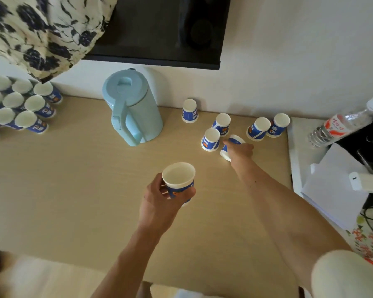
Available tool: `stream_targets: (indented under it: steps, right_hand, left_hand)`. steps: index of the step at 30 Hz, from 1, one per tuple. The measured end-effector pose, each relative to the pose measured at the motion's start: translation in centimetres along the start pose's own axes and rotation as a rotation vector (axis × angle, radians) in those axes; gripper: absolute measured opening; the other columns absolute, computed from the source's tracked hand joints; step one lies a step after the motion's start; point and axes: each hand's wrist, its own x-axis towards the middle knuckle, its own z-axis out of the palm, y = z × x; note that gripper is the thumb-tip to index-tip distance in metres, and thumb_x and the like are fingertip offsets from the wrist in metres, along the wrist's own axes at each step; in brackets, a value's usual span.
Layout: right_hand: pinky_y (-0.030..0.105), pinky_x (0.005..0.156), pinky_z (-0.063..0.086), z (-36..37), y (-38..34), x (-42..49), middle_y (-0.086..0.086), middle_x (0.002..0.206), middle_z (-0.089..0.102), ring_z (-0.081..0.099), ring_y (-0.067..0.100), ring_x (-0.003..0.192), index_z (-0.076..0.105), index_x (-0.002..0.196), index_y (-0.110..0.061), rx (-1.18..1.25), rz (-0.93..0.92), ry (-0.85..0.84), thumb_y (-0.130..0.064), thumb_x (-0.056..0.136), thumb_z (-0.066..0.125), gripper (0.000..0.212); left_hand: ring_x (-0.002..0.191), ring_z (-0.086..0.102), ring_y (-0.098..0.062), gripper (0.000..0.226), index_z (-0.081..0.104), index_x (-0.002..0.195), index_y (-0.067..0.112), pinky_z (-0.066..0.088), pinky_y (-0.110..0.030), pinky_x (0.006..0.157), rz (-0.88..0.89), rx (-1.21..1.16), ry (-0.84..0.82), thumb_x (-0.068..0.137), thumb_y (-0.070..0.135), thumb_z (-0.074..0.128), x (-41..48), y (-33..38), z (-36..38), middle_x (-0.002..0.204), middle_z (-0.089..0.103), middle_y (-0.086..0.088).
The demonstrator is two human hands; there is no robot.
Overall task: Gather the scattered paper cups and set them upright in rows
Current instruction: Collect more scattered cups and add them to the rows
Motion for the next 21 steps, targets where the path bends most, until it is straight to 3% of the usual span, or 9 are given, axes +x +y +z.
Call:
stream_targets:
  steps: [2,6,11,14,17,21]
  right_hand:
    - [0.044,0.102,0.050,0.1,0.3,0.0,0.016,0.141,0.052,0.058,0.035,0.124,0.036,0.141,-0.003,0.001,-0.023,0.012,-0.043,0.070,0.089,0.097]
    - [0.038,0.085,0.052,-1.0,2.4,-1.8,0.015,0.134,0.056,0.061,0.030,0.102,0.039,0.136,-0.003,0.105,-0.067,0.030,-0.032,0.072,0.090,0.088]
    - [0.036,0.085,0.058,-2.2,7.2,-7.1,0.014,0.122,0.066,0.066,0.023,0.094,0.055,0.123,-0.005,0.232,-0.215,0.016,-0.018,0.072,0.089,0.062]
    - [0.026,0.080,0.056,-2.1,9.2,-11.1,0.002,0.113,0.066,0.067,0.014,0.092,0.055,0.120,-0.013,0.239,-0.360,-0.096,-0.014,0.070,0.089,0.060]
    - [0.008,0.069,0.050,-1.3,9.6,-15.9,-0.010,0.109,0.065,0.065,-0.008,0.087,0.056,0.120,-0.019,0.283,-0.468,-0.223,-0.022,0.062,0.086,0.065]
    - [0.010,0.073,0.051,0.7,9.1,-22.6,-0.009,0.110,0.067,0.066,-0.005,0.090,0.058,0.120,-0.018,0.316,-0.599,-0.349,-0.019,0.062,0.084,0.064]
  left_hand:
    - [0.085,0.068,0.004,0.046,0.068,0.102,0.032,0.052,-0.011,0.067,-0.006,-0.011,0.028,0.058,0.036,0.083,-0.5,-0.6,-0.7,0.093,0.073,0.021]
    - [0.089,0.070,-0.003,0.051,0.068,0.106,0.031,0.052,-0.015,0.070,-0.017,-0.037,0.069,0.058,0.040,0.081,-1.4,-1.2,-2.1,0.096,0.074,0.011]
    - [0.086,0.069,0.001,0.045,0.068,0.106,0.032,0.052,-0.011,0.066,0.025,-0.088,0.083,0.064,0.030,0.086,-2.5,-1.4,-3.8,0.094,0.074,0.017]
    - [0.085,0.068,0.005,0.045,0.068,0.105,0.032,0.052,-0.010,0.064,0.049,-0.100,0.102,0.063,0.030,0.085,-3.3,-1.8,-5.1,0.097,0.074,0.015]
    - [0.086,0.069,0.004,0.046,0.068,0.104,0.034,0.052,-0.012,0.065,0.086,-0.128,0.137,0.060,0.035,0.082,-4.6,-2.5,-7.3,0.097,0.074,0.015]
    - [0.087,0.070,-0.001,0.041,0.070,0.105,0.031,0.051,-0.013,0.068,0.145,-0.163,0.205,0.066,0.032,0.083,-7.0,-3.8,-11.4,0.094,0.075,0.015]
